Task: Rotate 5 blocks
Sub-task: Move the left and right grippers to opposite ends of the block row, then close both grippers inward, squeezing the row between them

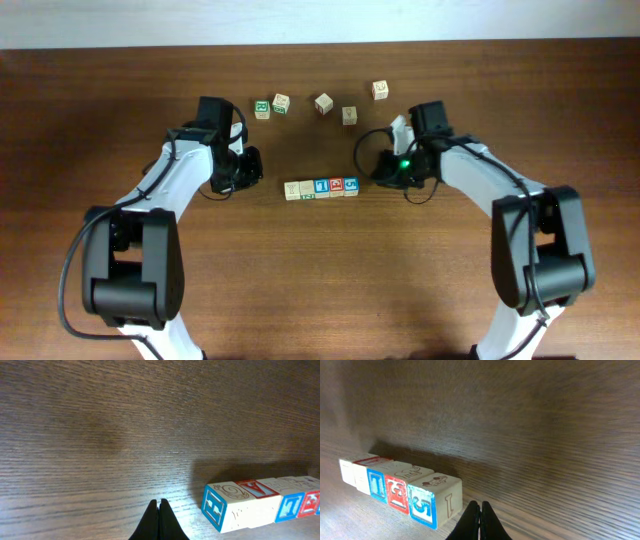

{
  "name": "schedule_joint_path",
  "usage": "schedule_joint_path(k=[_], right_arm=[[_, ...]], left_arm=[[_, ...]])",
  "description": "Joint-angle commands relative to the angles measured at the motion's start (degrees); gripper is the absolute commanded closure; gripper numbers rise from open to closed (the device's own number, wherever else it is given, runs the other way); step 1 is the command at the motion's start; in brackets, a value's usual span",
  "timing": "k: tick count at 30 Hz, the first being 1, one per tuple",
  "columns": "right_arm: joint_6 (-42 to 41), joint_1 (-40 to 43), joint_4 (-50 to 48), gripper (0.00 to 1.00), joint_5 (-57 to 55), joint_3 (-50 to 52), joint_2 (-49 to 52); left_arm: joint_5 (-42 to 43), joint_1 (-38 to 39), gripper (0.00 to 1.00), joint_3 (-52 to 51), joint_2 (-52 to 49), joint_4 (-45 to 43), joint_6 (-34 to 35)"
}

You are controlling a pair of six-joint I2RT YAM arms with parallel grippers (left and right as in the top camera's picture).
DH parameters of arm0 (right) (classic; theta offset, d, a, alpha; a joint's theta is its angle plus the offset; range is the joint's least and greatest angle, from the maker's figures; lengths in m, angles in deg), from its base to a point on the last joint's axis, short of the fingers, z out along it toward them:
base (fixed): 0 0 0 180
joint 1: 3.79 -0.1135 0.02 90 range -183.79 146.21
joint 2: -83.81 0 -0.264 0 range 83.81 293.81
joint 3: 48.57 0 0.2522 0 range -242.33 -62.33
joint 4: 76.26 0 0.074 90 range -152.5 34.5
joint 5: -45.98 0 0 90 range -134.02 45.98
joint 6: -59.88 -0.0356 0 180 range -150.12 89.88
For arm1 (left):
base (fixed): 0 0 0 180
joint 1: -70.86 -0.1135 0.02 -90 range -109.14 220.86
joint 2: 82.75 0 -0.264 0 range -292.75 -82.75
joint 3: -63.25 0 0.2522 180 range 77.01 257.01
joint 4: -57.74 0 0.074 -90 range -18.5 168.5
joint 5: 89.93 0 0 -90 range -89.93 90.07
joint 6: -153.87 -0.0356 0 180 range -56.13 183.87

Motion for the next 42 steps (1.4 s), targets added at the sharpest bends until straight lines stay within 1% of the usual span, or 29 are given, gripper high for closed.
schedule_joint_path(k=[1,7,18,20,22,25,27,30,31,32,33,35,38,42], right_arm=[[-1.5,-1.4,-0.9,0.95,0.1,0.4,1.4],[-1.5,-3.9,-1.1,0.96,-0.6,0.4,1.4],[-2.4,-7.1,0.8,0.95,-0.4,0.4,1.4],[-2.4,-7.1,0.8,0.95,-0.4,0.4,1.4],[-2.4,-7.2,0.8,0.95,-0.5,0.4,1.4],[-2.4,-7.3,0.8,0.95,-0.6,0.4,1.4],[-2.4,-7.3,0.8,0.95,-0.6,0.4,1.4],[-2.4,-7.3,0.8,0.95,-0.6,0.4,1.5],[-2.4,-7.3,0.8,0.95,-0.6,0.4,1.5],[-2.4,-7.3,0.8,0.95,-0.6,0.4,1.5],[-2.4,-7.3,0.8,0.95,-0.6,0.4,1.5],[-2.4,-7.3,0.8,0.95,-0.6,0.4,1.5],[-2.4,-7.3,0.8,0.95,-0.6,0.4,1.5],[-2.4,-7.3,0.8,0.96,-0.6,0.4,1.5]], left_arm=[[0.8,1.3,1.0,-0.2,-3.2,-0.8,-0.3],[1.3,4.7,1.0,-0.2,-5.0,-4.7,-0.4],[-0.9,4.7,1.0,-0.2,-5.0,-4.7,-0.8],[-0.9,4.7,1.0,-0.2,-5.0,-4.3,-4.0],[-0.8,4.6,1.0,-0.2,-5.0,-4.0,-9.3],[0.5,3.8,1.0,0.9,-5.0,-2.1,-19.4],[0.7,3.1,1.0,3.0,-5.0,0.5,-21.4],[1.0,2.8,1.0,3.9,-5.0,1.9,-21.3],[2.5,2.8,1.0,3.9,-5.0,2.2,-21.3],[4.2,2.8,1.0,3.9,-5.0,2.3,-19.9],[4.3,2.8,1.0,3.9,-5.0,2.2,-16.6],[4.4,2.8,1.0,3.9,-5.0,2.2,-14.3],[6.3,2.8,1.0,3.9,-5.0,2.4,-14.0],[6.7,2.8,1.0,3.9,-5.0,2.8,-13.3]])
